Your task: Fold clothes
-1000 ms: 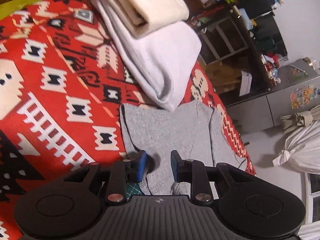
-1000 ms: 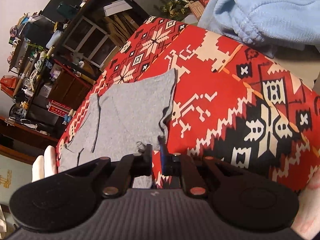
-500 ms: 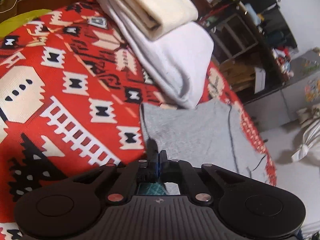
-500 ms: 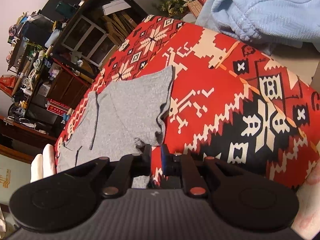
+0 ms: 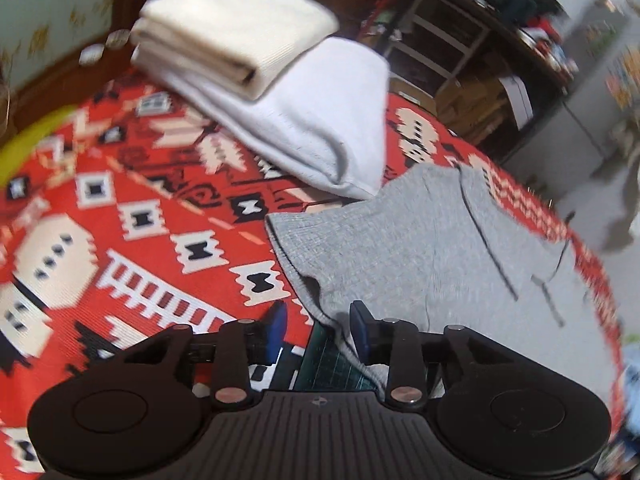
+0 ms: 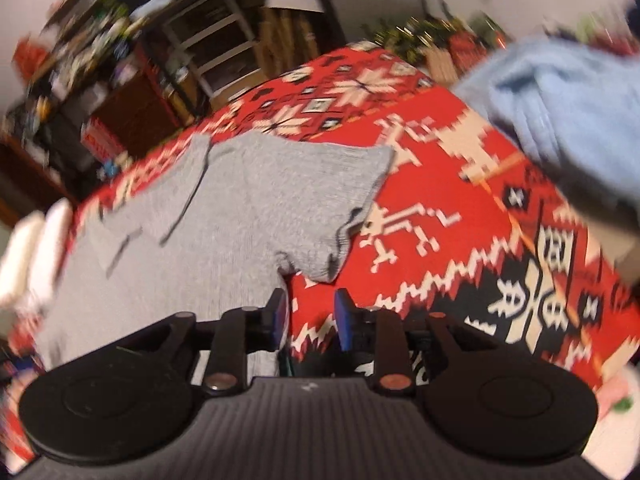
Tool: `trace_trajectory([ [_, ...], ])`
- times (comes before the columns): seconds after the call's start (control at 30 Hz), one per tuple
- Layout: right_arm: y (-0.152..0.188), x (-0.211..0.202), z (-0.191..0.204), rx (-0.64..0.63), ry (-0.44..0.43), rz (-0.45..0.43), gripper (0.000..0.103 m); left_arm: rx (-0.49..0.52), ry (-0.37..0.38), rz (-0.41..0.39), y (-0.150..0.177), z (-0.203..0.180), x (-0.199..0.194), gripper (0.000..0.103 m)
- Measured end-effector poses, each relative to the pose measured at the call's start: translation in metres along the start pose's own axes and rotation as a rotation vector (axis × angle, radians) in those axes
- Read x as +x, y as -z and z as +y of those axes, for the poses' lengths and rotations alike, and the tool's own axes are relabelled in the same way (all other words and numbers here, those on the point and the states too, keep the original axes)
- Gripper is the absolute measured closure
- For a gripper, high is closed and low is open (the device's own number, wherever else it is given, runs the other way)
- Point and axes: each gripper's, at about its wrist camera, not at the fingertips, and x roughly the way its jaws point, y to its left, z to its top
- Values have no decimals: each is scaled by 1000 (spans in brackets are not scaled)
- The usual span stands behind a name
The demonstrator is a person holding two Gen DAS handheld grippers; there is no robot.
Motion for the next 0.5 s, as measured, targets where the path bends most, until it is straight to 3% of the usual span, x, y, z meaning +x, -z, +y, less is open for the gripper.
trace_trajectory([
  [0.13,10,0,33,-185,22,-10,43,203,-51,-64,13,-31,-17,42],
  [0.3,27,5,74,-357,0,-14,14,444,1,-108,41,-81,-31,17],
  [0.4,36,8,91,-409,-17,-21,1,506,51,-73,59,-105,-26,16],
  [0.5,44,13,103,-424,-24,-11,1,526,52,-53,75,-123,-20,16],
])
